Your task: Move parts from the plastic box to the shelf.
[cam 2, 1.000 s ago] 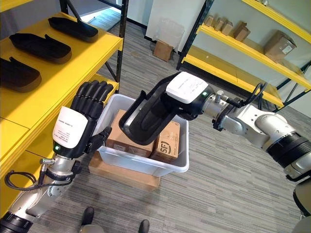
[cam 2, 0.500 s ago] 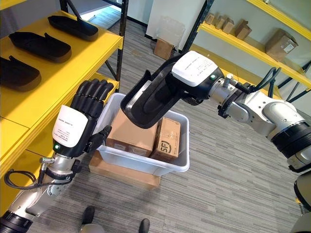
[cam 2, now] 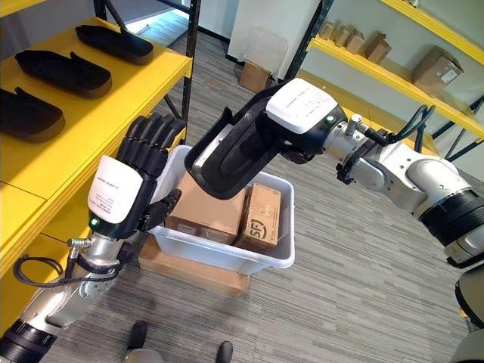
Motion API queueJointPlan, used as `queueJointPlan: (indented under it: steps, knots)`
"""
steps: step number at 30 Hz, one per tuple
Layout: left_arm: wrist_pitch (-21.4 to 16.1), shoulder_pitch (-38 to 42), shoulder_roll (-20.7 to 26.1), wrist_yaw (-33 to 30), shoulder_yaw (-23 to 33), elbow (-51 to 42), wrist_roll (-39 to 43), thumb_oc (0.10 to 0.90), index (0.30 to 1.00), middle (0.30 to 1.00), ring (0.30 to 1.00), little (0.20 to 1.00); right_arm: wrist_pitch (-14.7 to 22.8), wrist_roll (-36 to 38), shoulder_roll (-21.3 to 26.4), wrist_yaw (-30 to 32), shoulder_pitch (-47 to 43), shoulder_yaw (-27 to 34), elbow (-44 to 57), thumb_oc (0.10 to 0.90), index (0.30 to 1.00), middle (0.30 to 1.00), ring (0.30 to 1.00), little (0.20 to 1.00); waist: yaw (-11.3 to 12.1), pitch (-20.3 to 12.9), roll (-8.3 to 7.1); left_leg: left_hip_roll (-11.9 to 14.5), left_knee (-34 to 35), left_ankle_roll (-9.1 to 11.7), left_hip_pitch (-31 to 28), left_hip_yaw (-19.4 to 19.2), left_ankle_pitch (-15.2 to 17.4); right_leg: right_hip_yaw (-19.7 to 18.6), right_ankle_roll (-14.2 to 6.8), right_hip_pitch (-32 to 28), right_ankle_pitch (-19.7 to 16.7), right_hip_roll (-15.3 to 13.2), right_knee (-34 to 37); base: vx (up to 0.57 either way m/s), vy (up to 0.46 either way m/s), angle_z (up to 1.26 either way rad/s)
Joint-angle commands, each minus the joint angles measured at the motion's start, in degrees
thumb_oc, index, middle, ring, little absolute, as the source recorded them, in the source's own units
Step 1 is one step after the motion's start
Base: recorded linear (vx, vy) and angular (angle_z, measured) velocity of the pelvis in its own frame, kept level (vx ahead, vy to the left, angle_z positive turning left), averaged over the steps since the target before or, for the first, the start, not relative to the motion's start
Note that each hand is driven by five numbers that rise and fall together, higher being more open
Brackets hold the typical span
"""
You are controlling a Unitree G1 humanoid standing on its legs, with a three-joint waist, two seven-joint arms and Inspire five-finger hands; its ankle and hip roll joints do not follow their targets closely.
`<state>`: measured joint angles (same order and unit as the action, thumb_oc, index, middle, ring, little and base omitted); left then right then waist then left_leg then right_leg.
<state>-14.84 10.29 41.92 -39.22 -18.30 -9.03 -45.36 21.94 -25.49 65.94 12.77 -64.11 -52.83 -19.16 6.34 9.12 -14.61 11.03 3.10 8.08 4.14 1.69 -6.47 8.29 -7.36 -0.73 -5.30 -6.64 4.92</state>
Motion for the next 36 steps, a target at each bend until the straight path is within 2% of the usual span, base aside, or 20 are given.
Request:
queueJointPlan:
  steps: [1,7,14,24,36]
  knots:
    - [-3.08,7.51,1.50,-1.01,-1.36,-6.77,0.17,0.900,1.000,1.000,1.000,1.000,-3.94,5.23,-0.70,5.97,-14.67,1.58,-4.93,0.400,0.300,0.300,0.300,0.300,-0.75,-3.89,-1.27,3.78,-3.97,-0.77,3.02,0.51,1.43,-2.07,-2.31,-7.35,4.36,-1.66,-2.92,0.00,0.000,0.00]
    - [-3.66,10.50,0.79,0.80,-5.73,-5.65,0.26,0.900,1.000,1.000,1.000,1.000,-4.18,5.10,-2.25,6.10,-16.03,0.80,-6.07,0.400,0.300,0.300,0.300,0.300,-1.20,-3.86,-1.18,3.77,-4.14,-0.82,3.02,0.39,1.47,-2.34,-2.21,-7.18,4.39,-1.59,-3.05,0.00,0.000,0.00]
    - [-3.66,12.49,0.16,1.72,-7.73,-4.43,0.18,0.900,1.000,1.000,1.000,1.000,-4.50,4.74,-3.69,6.37,-17.19,0.37,-6.63,0.400,0.300,0.300,0.300,0.300,-1.39,-3.77,-1.12,3.79,-4.27,-0.90,3.03,0.39,1.55,-2.61,-2.11,-7.11,4.36,-1.59,-3.13,0.00,0.000,0.00]
    - [-3.70,12.62,-0.20,2.12,-8.43,-3.36,0.61,0.900,1.000,1.000,1.000,1.000,-4.51,4.97,-4.54,6.38,-17.59,0.71,-6.76,0.400,0.300,0.300,0.300,0.300,-1.57,-3.90,-1.14,3.70,-4.14,-0.96,2.80,0.22,1.61,-2.79,-2.11,-7.18,4.35,-1.55,-3.06,0.00,0.000,0.00]
    - [-0.93,13.64,-1.10,0.80,-7.62,1.32,-1.04,0.900,1.000,1.000,1.000,1.000,-4.46,5.39,-5.11,5.94,-17.77,1.51,-6.05,0.400,0.300,0.300,0.300,0.300,-2.05,-4.45,-1.82,3.99,-4.03,-0.94,2.53,0.12,1.62,-3.18,-1.99,-7.10,4.51,-1.30,-3.17,0.00,0.000,-0.01]
